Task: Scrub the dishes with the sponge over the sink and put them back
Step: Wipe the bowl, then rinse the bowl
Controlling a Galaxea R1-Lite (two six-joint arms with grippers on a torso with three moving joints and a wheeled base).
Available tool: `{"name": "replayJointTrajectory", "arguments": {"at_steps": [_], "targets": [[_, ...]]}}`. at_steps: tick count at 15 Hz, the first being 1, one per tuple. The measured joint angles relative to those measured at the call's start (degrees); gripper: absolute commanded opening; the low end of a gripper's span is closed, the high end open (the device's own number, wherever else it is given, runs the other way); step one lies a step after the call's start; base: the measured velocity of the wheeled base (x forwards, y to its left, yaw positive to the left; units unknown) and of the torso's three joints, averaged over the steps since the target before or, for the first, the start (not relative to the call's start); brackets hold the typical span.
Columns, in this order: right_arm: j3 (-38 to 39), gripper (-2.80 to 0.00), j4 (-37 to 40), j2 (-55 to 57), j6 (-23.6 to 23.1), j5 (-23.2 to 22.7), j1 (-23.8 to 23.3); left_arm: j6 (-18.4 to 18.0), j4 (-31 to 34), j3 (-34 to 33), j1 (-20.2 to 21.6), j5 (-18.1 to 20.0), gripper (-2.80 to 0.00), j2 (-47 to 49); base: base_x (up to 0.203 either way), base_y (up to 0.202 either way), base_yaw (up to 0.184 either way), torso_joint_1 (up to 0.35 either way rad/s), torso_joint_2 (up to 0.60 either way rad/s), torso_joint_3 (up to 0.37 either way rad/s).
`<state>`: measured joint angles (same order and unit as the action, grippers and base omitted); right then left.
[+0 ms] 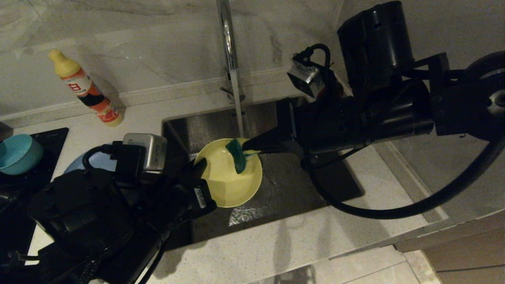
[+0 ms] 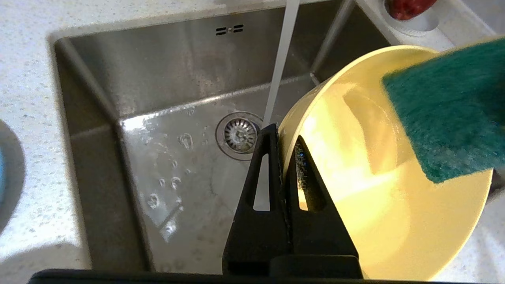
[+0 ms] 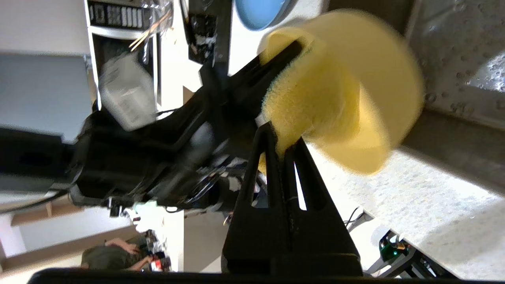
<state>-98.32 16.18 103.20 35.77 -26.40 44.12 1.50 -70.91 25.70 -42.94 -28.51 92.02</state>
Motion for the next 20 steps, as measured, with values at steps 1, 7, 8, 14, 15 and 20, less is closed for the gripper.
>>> {"name": "replayJointTrajectory", "arguments": {"at_steps": [1,7,8,14,15,20], "targets": [[0.53,-2.80,0.07,-0.58,0.00,0.02,0.08,0.18,-0.06,0.31,0.07,-0.02,-2.80,0.23,0.000,0.000,0.000,0.000,0.00,0.000],[8.06,-2.80,-0.15,-7.81,-2.50,-0.33,-0.30,3.09,0.78,2.58,2.90,-0.51,-2.80,3.25,0.000,0.000,0.000,0.000,0.00,0.000],[8.99,-2.80,-0.20,-9.63,-2.65,-0.41,-0.42,3.62,1.01,2.68,4.10,-0.52,-2.80,4.12,0.000,0.000,0.000,0.000,0.00,0.000],[10.29,-2.80,0.38,-16.55,-2.90,-0.41,-4.85,12.28,15.76,9.45,10.94,0.09,-2.80,7.02,0.000,0.000,0.000,0.000,0.00,0.000],[10.61,-2.80,0.49,-17.01,-2.94,-0.41,-5.59,14.28,18.92,10.97,11.49,0.23,-2.80,7.17,0.000,0.000,0.000,0.000,0.00,0.000],[15.24,-2.80,-0.06,-19.22,-3.09,-0.44,-9.04,29.85,39.77,27.63,12.31,3.25,-2.80,8.78,0.000,0.000,0.000,0.000,0.00,0.000]]}}
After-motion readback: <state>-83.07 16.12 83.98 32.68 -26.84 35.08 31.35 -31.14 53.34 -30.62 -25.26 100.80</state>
